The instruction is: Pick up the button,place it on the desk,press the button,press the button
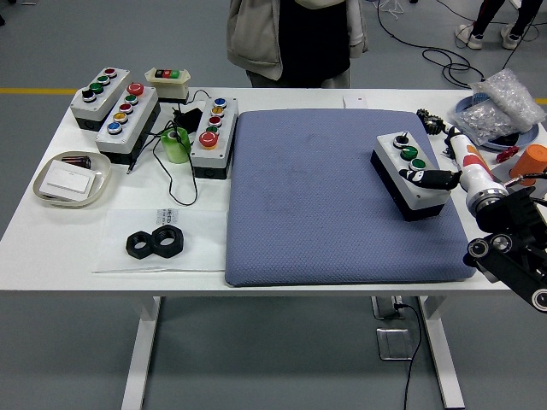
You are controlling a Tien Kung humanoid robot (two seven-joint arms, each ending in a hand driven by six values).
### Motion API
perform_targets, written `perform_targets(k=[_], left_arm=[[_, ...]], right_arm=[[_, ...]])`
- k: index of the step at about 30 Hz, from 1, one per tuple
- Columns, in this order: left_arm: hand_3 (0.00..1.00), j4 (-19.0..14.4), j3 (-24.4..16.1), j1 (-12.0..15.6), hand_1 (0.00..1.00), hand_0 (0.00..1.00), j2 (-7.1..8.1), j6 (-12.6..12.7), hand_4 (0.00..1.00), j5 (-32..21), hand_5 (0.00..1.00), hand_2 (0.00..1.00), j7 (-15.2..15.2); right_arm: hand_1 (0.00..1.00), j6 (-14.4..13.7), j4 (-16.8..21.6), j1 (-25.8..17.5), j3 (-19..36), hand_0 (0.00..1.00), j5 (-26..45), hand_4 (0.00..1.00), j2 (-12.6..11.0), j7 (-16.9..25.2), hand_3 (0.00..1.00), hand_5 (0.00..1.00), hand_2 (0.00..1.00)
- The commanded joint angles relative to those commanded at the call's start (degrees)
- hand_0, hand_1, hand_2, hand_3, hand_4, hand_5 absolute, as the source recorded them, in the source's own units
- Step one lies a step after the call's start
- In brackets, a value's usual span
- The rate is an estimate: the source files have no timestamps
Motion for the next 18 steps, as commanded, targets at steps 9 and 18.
perform_targets(k=[9,18], left_arm=[[0.778,0.0,0.0,-0.1,0.786,0.748,0.0,0.0,0.547,0.0,0.998,0.86,0.0],[0.778,-0.1,0.0,-0.1,0.786,0.748,0.03,0.1,0.548,0.1,0.998,0.859,0.1]], right_arm=[[0.917,1.9,-2.1,1.6,-0.6,0.998,1.8,0.976,2.1,-1.5,0.985,0.209,0.969],[0.879,3.6,-6.4,4.4,-1.8,0.996,0.0,0.983,4.5,-5.0,0.975,0.215,0.945]])
